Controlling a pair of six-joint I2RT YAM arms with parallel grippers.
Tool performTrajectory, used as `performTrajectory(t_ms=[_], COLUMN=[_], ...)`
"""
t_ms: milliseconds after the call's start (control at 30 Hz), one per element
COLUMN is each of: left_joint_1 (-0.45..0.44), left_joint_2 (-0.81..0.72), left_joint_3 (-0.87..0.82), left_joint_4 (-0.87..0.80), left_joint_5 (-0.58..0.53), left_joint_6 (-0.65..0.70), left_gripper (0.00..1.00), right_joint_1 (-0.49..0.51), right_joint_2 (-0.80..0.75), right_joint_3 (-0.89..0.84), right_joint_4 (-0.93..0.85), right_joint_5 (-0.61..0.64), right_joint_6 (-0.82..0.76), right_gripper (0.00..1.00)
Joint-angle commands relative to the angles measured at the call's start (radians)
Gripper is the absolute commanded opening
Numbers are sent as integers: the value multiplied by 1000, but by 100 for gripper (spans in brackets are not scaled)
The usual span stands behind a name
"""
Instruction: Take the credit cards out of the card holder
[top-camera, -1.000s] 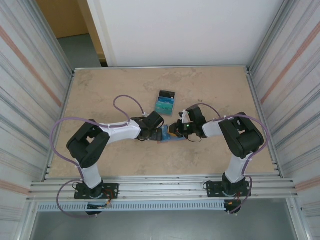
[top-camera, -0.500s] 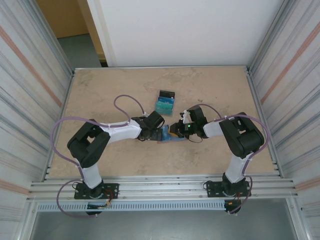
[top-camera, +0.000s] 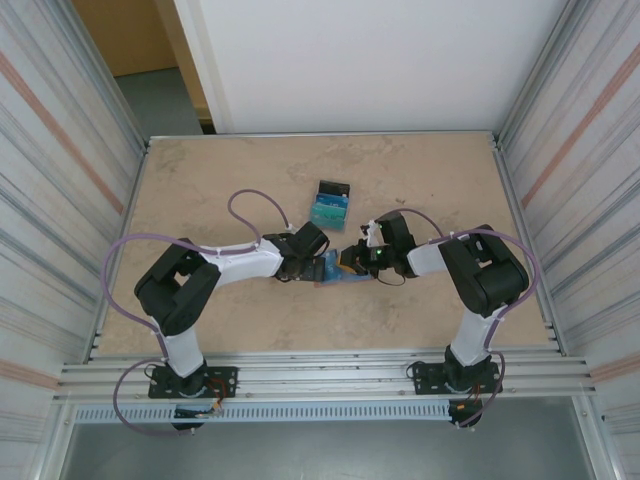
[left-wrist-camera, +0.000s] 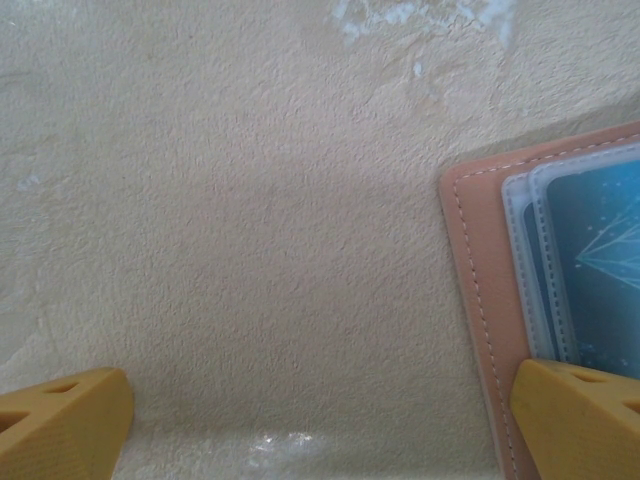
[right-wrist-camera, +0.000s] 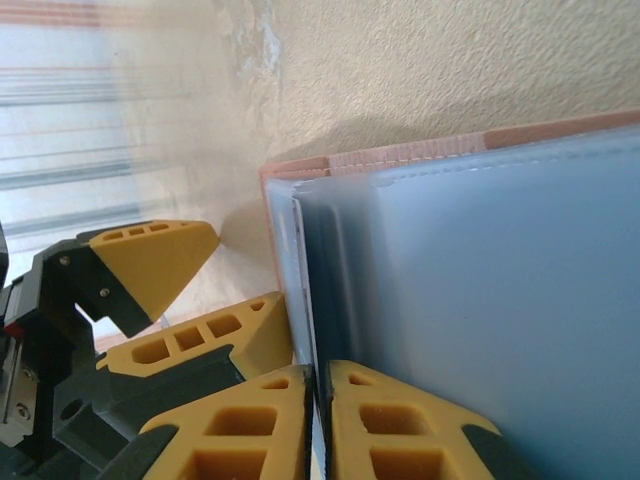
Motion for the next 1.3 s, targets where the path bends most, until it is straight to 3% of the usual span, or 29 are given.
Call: performTrajectory(t_ms=[0,767,1267], left_joint_1=[-1,-1,-1], left_joint_2=[69,86,85], left_joint_3=[-18,0,-4], left_joint_4=[-57,-71,-70], left_joint_5=[-12,-12,-13], left_joint_6=[20,24,24], left_gripper=[99,99,99], right_joint_1=[-10,-28,-35], right_joint_2=[-24,-24,-19], right_joint_3=[-15,-29,-36], right_joint_4=[30,69,74], right_joint_5=[-29,-48,-47], right_joint_6=[21,41,41], right_gripper=[11,16,8])
